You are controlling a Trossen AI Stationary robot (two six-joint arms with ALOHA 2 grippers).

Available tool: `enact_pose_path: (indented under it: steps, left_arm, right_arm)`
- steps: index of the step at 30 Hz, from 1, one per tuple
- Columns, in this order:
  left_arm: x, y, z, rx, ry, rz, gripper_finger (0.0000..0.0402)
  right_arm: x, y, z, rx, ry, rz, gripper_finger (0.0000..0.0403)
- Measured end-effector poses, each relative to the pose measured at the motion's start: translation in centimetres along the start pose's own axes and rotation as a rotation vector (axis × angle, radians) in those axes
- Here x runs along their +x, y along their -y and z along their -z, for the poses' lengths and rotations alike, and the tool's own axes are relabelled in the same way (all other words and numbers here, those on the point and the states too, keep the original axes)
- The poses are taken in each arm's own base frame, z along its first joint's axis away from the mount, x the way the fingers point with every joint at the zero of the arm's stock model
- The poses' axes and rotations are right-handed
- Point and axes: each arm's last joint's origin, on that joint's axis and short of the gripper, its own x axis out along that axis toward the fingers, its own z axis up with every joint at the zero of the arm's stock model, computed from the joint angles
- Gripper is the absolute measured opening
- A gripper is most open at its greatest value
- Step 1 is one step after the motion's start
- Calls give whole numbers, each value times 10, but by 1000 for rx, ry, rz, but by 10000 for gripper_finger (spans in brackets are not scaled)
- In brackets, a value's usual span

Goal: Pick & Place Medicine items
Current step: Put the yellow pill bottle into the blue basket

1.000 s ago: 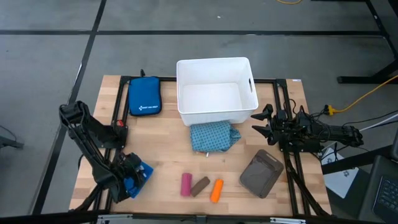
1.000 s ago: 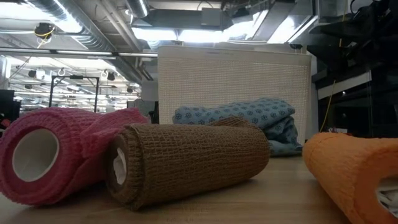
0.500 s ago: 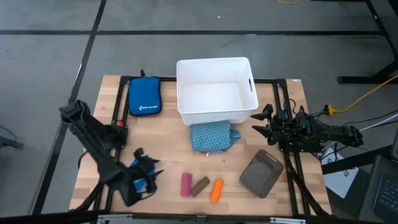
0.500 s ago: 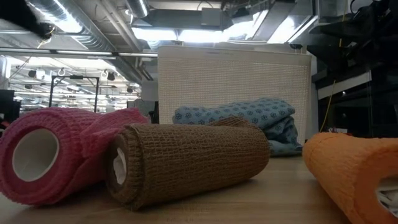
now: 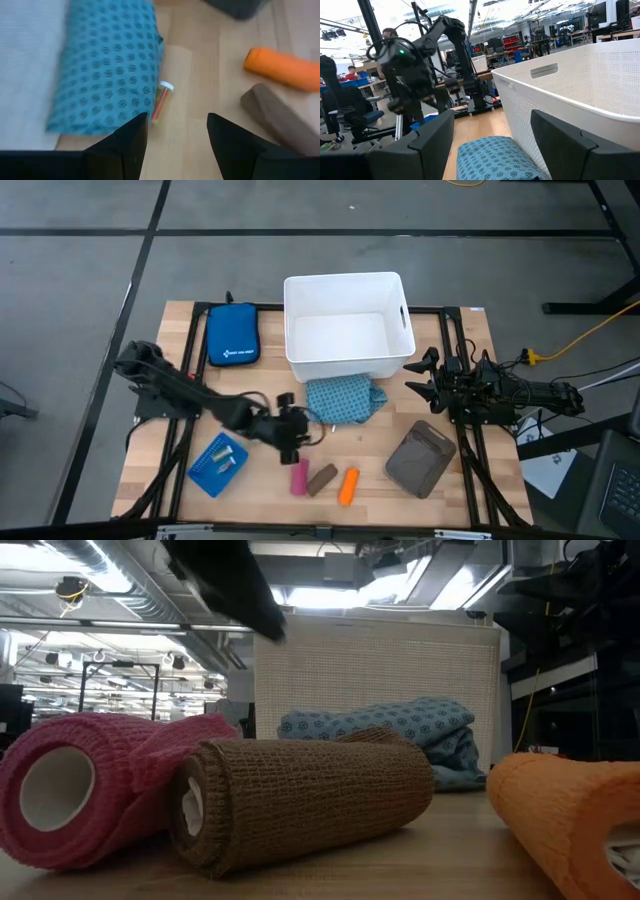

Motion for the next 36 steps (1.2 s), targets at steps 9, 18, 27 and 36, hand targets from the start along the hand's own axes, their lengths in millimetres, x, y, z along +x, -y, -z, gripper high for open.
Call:
enact_pose_path:
  steps: [9,18,27,36]
  left_arm:
    - [75,8,-9,231,-149,36,200]
    - [120,8,-21,352,-287,24,200]
    - [134,-13,-24,330,-326,1,200]
    - [138,-20,-30,329,-290,36,200]
  right_arm:
    - [0,0,0,-7,0,0,266]
    - [0,0,0,-7,-4,1,266]
    - [0,0,1,-3,-11,3,266]
    - [0,0,1,-2,-11,2,266]
